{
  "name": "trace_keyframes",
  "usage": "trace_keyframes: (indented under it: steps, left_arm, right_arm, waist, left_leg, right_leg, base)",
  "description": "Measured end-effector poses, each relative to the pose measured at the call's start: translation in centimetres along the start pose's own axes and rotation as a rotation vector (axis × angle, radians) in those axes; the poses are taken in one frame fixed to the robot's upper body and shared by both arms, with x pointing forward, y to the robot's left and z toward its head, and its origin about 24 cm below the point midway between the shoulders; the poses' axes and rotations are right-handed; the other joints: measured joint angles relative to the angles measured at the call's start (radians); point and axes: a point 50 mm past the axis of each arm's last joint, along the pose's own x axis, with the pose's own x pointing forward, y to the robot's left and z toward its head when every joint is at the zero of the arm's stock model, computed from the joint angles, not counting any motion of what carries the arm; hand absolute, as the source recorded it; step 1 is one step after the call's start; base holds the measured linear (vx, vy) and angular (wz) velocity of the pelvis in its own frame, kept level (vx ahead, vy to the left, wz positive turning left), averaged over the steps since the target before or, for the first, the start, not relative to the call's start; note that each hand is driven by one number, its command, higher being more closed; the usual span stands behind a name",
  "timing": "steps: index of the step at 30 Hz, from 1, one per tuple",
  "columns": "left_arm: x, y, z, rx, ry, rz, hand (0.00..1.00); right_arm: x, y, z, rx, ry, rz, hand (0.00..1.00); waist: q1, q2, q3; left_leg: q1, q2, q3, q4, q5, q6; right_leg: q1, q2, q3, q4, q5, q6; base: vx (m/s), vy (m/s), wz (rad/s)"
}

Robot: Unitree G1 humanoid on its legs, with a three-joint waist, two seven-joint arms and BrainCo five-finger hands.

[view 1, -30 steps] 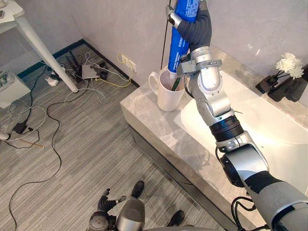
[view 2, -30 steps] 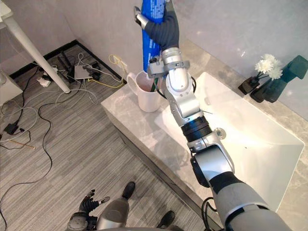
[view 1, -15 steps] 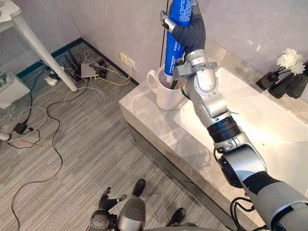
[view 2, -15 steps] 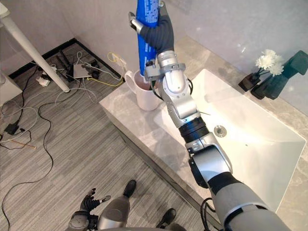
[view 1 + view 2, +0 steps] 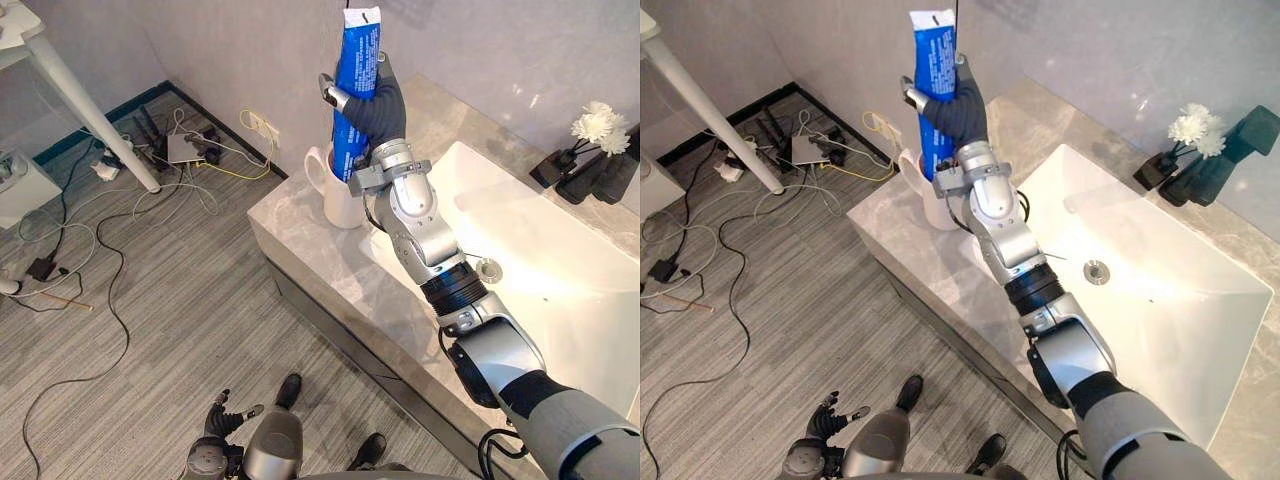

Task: Organize washtable

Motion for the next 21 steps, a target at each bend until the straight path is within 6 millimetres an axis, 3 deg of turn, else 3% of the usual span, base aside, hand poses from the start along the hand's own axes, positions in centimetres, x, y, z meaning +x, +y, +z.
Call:
trace_keyframes:
  steps: [14, 21]
  left_arm:
    - [-0.01, 0.01, -0.01, 0.005, 0.0, -0.001, 0.0]
    - [-0.01, 0.07, -0.04, 0.009, -0.001, -0.001, 0.0]
  right_arm:
    - [-0.88, -0.05, -0.6, 0.006, 0.016, -0.008, 0.0]
    - [-0.89, 0.16, 0.09, 0.018, -0.016, -0.003, 0.0]
  waist:
    - [-0.002, -0.002, -0.001]
    - [-0.003, -0.006, -0.004]
  left_leg:
    - [0.003, 0.0, 0.005, 0.0, 0.001, 0.001]
    - [0.006, 0.0, 0.009, 0.0, 0.001, 0.001]
  right_leg:
    - [0.0, -0.001, 0.004, 0.001, 0.0, 0.0]
    - [0.0, -0.001, 0.009, 0.002, 0.0, 0.0]
  base:
    - [0.0, 0.0, 0.0]
    - [0.0, 0.0, 0.0]
